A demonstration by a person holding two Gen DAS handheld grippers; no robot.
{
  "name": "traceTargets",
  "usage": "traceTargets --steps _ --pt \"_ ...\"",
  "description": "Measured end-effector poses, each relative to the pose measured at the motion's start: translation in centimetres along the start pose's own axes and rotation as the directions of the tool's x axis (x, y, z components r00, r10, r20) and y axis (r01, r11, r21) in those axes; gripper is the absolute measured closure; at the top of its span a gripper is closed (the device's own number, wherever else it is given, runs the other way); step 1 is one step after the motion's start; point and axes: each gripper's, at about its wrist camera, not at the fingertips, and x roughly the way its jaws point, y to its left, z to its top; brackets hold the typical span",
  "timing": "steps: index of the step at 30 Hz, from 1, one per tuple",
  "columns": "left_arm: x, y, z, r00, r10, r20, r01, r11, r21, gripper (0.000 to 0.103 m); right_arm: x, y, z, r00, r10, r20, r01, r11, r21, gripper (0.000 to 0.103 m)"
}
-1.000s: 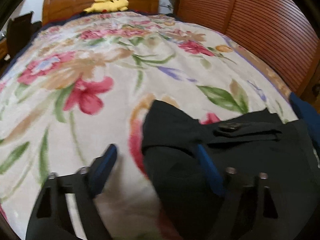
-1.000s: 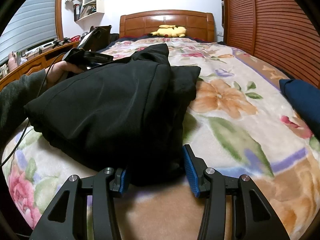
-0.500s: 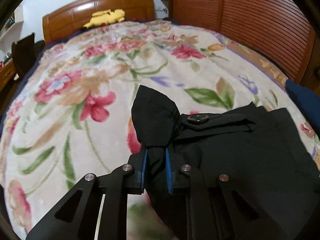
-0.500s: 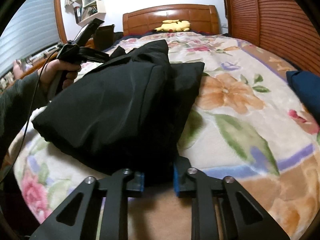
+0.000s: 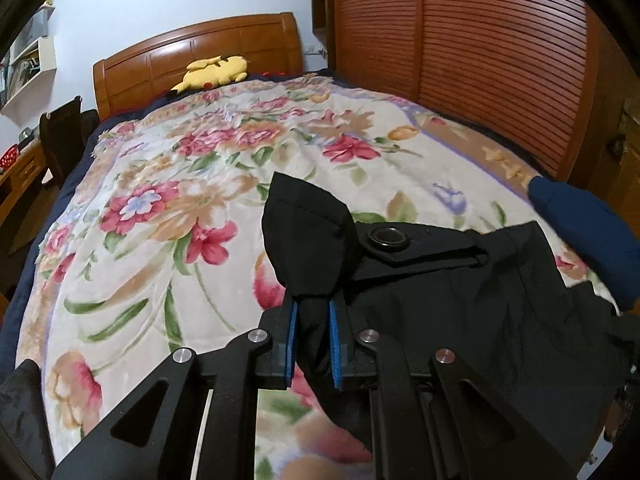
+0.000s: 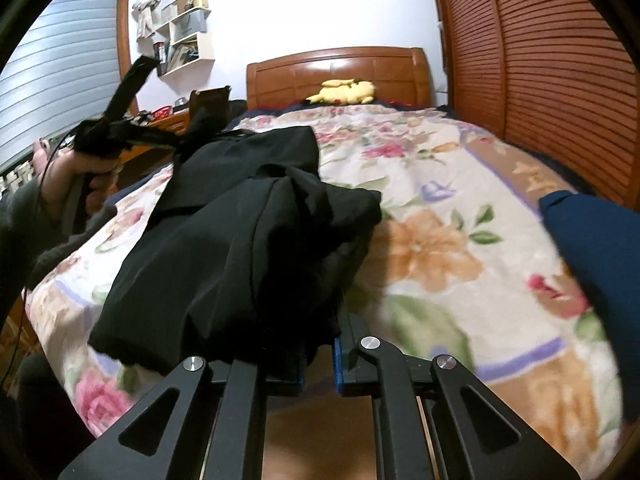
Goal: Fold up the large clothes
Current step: 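Carry the coat with both tools onto the blue pillow and open them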
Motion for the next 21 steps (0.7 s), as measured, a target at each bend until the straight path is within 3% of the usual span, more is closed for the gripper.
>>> traceTargets --steps 10,21 --pt "-2.1 -4.0 -1.6 0.999 -0.032 0.02 0.031 0.998 0.056 0.089 -3.9 -0.6 -0.4 0.998 -0.061 0.007 0.061 0.998 0.005 0.094" --pt "-3.3 -8.2 -1.4 0.998 -0.039 0.05 0.033 0.993 0.116 0.089 -5.0 -1.6 0.0 0.99 -0.139 0.005 0.139 0.989 -0.045 0.094"
